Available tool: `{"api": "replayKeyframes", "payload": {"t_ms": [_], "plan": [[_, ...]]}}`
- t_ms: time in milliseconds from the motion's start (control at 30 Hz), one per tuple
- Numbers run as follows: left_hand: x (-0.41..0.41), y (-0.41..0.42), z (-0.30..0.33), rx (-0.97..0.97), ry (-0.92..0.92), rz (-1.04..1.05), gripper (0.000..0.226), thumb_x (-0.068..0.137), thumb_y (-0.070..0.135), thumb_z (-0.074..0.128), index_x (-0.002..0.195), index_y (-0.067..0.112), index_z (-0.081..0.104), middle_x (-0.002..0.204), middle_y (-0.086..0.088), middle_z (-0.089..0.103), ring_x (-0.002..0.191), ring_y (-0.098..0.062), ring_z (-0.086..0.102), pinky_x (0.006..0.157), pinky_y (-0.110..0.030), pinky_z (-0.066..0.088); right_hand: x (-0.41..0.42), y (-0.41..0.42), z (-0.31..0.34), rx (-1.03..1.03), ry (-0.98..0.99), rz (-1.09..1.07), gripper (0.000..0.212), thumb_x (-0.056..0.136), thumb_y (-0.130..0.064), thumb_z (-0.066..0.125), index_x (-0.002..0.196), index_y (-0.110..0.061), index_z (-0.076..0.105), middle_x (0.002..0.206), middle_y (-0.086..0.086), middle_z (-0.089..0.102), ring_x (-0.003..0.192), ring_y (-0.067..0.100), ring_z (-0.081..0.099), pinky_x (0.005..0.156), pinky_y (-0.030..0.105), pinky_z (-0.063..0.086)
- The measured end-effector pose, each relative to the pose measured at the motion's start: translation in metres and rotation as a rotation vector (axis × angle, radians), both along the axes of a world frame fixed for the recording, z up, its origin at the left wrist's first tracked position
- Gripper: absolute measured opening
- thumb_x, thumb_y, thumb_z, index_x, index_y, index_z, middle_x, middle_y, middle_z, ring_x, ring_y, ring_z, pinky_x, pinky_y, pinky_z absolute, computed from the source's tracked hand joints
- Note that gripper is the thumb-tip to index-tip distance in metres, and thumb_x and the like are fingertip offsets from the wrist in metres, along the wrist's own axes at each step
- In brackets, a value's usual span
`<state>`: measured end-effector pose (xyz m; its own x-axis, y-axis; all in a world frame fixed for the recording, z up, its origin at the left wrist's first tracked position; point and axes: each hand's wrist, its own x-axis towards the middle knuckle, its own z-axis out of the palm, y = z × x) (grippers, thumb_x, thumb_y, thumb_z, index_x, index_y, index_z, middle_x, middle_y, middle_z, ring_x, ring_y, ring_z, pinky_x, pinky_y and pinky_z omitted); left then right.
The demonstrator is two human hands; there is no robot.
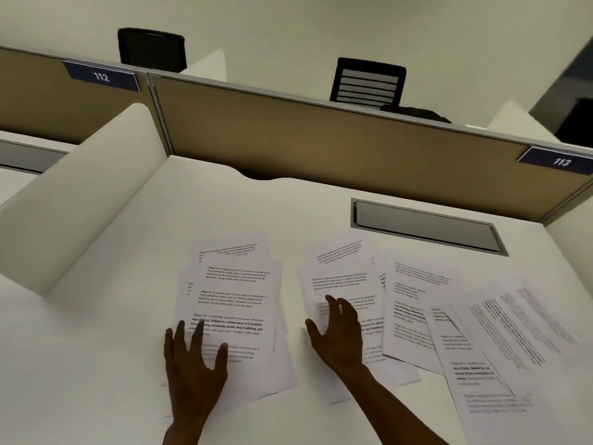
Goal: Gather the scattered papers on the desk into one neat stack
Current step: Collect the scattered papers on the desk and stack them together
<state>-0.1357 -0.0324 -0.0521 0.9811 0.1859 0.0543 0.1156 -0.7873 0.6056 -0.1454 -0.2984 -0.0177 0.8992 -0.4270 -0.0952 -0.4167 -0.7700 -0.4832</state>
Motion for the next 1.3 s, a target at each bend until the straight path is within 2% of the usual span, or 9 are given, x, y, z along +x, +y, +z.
{"api": "replayKeyframes", "payload": {"t_ms": [200,333,533,700,800,933,1033,1133,1300], "plan": [[-0.011,-0.074,0.027,-0.146,-0.142,-0.300,0.055,0.083,0.034,0.072,0.134,0.021,0.057,0.147,0.000,0.046,0.146,-0.018,0.027,0.115,-0.033,0.026,-0.023,-0.005,-0.014,-0.126,0.084,0.065,0.091,0.077,-0.071,0.049,0.150,-0.021,0.029,0.154,0.012,0.033,0.142,0.030,0.029,0.114,0.045,0.030],[-0.017,-0.105,0.029,-0.261,-0.027,-0.344,0.055,0.084,0.047,0.065,0.135,0.029,0.055,0.146,0.005,0.046,0.145,-0.011,0.028,0.113,-0.025,0.025,-0.016,-0.006,-0.009,-0.157,0.094,0.082,0.089,0.076,-0.071,0.048,0.149,-0.022,0.031,0.151,0.011,0.039,0.139,0.030,0.035,0.110,0.045,0.035],[-0.023,-0.109,0.028,-0.271,0.073,-0.340,0.053,0.085,0.044,0.068,0.135,0.032,0.054,0.146,0.010,0.045,0.143,-0.011,0.032,0.111,-0.021,0.023,-0.014,-0.006,-0.005,-0.206,0.082,0.150,0.077,0.080,-0.064,0.049,0.143,-0.019,0.042,0.141,0.009,0.052,0.130,0.030,0.048,0.099,0.043,0.047],[-0.024,-0.096,0.024,-0.320,0.115,-0.296,0.046,0.084,0.038,0.072,0.128,0.031,0.060,0.133,0.010,0.056,0.126,-0.008,0.049,0.108,-0.021,0.033,-0.009,-0.016,0.005,-0.216,0.020,0.134,0.056,0.078,-0.051,0.052,0.124,-0.020,0.058,0.110,0.001,0.065,0.096,0.021,0.064,0.074,0.034,0.054],[-0.022,-0.100,0.027,-0.449,0.150,-0.260,0.037,0.081,0.033,0.075,0.116,0.037,0.062,0.114,0.012,0.066,0.103,-0.001,0.062,0.094,-0.026,0.053,-0.006,-0.024,0.009,-0.047,-0.075,0.007,0.046,0.074,-0.047,0.060,0.112,-0.023,0.066,0.094,-0.005,0.068,0.083,0.015,0.065,0.071,0.031,0.055],[-0.016,-0.119,0.044,-0.556,0.338,-0.272,0.037,0.086,0.041,0.069,0.121,0.031,0.063,0.115,0.010,0.067,0.093,-0.001,0.065,0.073,-0.008,0.048,-0.005,-0.024,0.016,0.104,-0.177,-0.052,0.030,0.073,-0.043,0.067,0.095,-0.024,0.071,0.083,-0.007,0.071,0.073,0.011,0.064,0.069,0.032,0.058],[-0.004,-0.139,0.053,-0.716,0.542,-0.254,0.046,0.088,0.051,0.063,0.129,0.030,0.059,0.117,0.005,0.069,0.098,-0.010,0.069,0.081,-0.024,0.057,-0.009,-0.019,0.015,0.127,-0.190,-0.030,0.027,0.073,-0.047,0.066,0.088,-0.025,0.070,0.077,-0.009,0.069,0.068,0.008,0.063,0.065,0.030,0.057],[0.011,-0.157,0.059,-0.962,0.704,-0.191,0.041,0.090,0.043,0.064,0.123,0.018,0.064,0.110,-0.004,0.073,0.097,-0.021,0.072,0.084,-0.036,0.061,-0.015,-0.012,0.010,0.109,-0.195,0.014,0.033,0.076,-0.056,0.057,0.083,-0.025,0.069,0.071,-0.010,0.068,0.063,0.006,0.062,0.062,0.027,0.055],[0.028,-0.172,0.048,-0.879,0.736,-0.111,0.064,0.069,0.053,0.078,0.118,0.014,0.061,0.119,-0.004,0.069,0.104,-0.022,0.069,0.088,-0.036,0.059,-0.019,-0.010,0.001,0.128,-0.152,0.050,0.035,0.072,-0.056,0.062,0.089,-0.026,0.072,0.082,-0.010,0.072,0.075,0.007,0.067,0.070,0.024,0.054]]}}
